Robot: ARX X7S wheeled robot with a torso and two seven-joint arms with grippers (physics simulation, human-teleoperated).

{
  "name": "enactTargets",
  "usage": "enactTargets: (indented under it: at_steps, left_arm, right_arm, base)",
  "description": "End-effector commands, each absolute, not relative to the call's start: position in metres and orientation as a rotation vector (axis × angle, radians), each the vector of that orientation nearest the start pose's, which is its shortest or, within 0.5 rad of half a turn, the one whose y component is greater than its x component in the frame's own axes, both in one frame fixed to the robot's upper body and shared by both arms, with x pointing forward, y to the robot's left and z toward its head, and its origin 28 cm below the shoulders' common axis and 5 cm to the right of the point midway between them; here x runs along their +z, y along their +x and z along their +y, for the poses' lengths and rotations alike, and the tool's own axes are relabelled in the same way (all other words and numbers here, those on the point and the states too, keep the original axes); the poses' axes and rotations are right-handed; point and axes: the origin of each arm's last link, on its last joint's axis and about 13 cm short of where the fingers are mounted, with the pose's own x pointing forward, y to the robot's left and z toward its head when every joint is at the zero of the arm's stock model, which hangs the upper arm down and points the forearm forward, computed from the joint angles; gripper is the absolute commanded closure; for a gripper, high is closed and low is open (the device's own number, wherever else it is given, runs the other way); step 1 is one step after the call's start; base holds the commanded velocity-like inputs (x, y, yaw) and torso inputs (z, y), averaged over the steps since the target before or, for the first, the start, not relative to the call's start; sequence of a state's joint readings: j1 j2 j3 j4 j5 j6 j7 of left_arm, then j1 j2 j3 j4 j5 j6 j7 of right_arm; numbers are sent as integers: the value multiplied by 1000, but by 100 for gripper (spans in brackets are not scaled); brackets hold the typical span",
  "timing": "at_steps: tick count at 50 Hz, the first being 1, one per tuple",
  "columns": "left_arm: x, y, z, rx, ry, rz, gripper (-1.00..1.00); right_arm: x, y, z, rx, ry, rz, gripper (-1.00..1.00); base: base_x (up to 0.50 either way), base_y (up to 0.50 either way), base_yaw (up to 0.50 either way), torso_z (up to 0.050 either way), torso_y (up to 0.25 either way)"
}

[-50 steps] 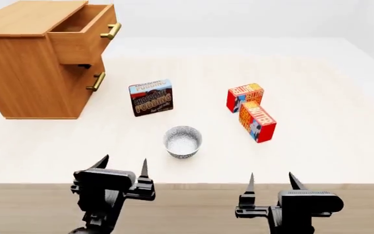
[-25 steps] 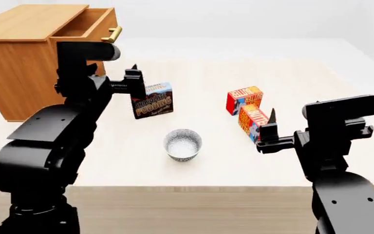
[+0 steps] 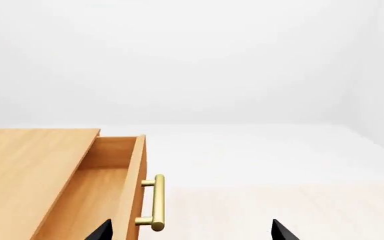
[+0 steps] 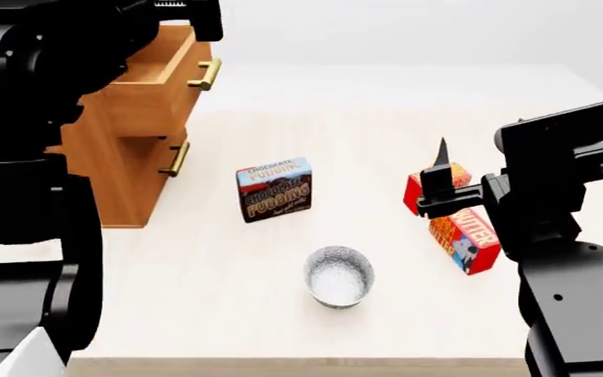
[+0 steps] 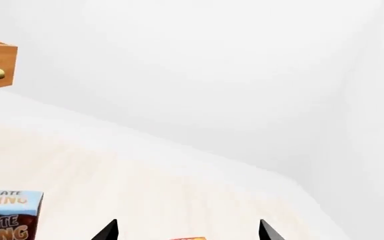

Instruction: Put the bowl in the top drawer of the cabinet.

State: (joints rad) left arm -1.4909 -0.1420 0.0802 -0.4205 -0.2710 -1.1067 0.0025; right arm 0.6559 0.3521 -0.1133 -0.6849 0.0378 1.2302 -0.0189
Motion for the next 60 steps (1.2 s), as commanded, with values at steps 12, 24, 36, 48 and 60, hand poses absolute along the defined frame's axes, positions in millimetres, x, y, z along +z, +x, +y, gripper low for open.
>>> enactTargets:
  at_steps: [12, 24, 36, 48, 60]
  left_arm:
    - [368, 393, 229, -60, -69, 183, -100]
    - [362, 405, 231, -33, -83, 225, -100]
    - [352, 414, 237, 20, -58, 261, -100]
    - [346, 413, 243, 71, -42, 300, -100]
    - [334, 415, 250, 91, -34, 323, -100]
  right_arm:
    - [220, 250, -147, -14, -375, -92, -100]
    - [220, 245, -149, 17, -339, -95, -100]
    - [216, 242, -151, -20, -363, -109, -100]
    - [215, 240, -151, -21, -366, -109, -100]
    - [212, 243, -148, -12, -385, -102, -100]
  base:
    - [500, 0, 0, 0, 0]
    - [500, 0, 0, 0, 1]
    - [292, 0, 0, 0, 1]
    - [0, 0, 0, 0, 0]
    - [0, 0, 0, 0, 0]
